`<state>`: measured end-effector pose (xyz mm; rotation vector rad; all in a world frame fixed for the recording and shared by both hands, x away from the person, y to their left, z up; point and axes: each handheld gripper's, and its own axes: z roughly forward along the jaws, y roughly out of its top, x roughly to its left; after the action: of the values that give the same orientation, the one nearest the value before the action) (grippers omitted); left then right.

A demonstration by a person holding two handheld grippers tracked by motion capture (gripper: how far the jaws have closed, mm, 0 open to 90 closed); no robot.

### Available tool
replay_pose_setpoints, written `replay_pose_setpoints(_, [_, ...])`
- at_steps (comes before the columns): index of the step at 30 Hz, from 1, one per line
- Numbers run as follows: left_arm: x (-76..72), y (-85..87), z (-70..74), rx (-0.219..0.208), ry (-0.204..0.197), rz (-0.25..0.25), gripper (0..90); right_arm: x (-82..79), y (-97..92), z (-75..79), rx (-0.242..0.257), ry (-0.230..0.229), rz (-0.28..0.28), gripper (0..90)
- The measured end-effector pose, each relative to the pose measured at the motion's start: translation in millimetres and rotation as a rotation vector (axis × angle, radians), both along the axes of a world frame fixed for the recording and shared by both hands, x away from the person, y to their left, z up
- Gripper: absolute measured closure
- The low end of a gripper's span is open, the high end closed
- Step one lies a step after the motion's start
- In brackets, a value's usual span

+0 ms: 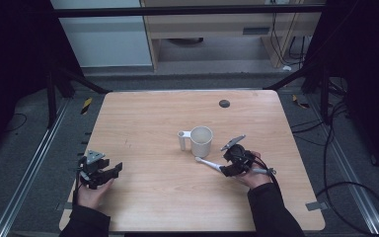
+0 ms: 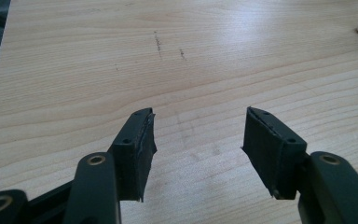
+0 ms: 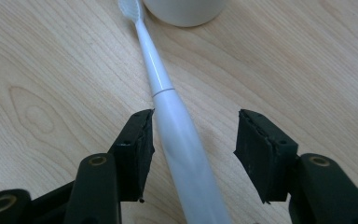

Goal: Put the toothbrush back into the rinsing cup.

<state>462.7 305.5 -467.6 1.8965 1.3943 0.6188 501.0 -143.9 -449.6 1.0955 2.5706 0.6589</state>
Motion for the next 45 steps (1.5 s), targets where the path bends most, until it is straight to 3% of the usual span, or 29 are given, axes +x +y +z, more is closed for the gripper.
replay_pose_setpoints(24, [0.6, 0.1, -0.5, 0.003, 0.007, -0.007, 42.5, 13.1, 11.6, -20.0, -0.065, 0.095, 0.031, 48.5])
replay_pose_setpoints(43, [0.7, 0.0, -0.6, 0.002, 0.009, -0.01, 42.8, 14.9, 15.7, -20.2, -0.067, 0.186, 0.04, 67.0])
replay_pose_setpoints(45, [0.8, 0.1, -0.7, 0.003, 0.01, -0.009, 42.8, 14.1, 17.3, -19.3, -0.073, 0.204, 0.064, 67.3])
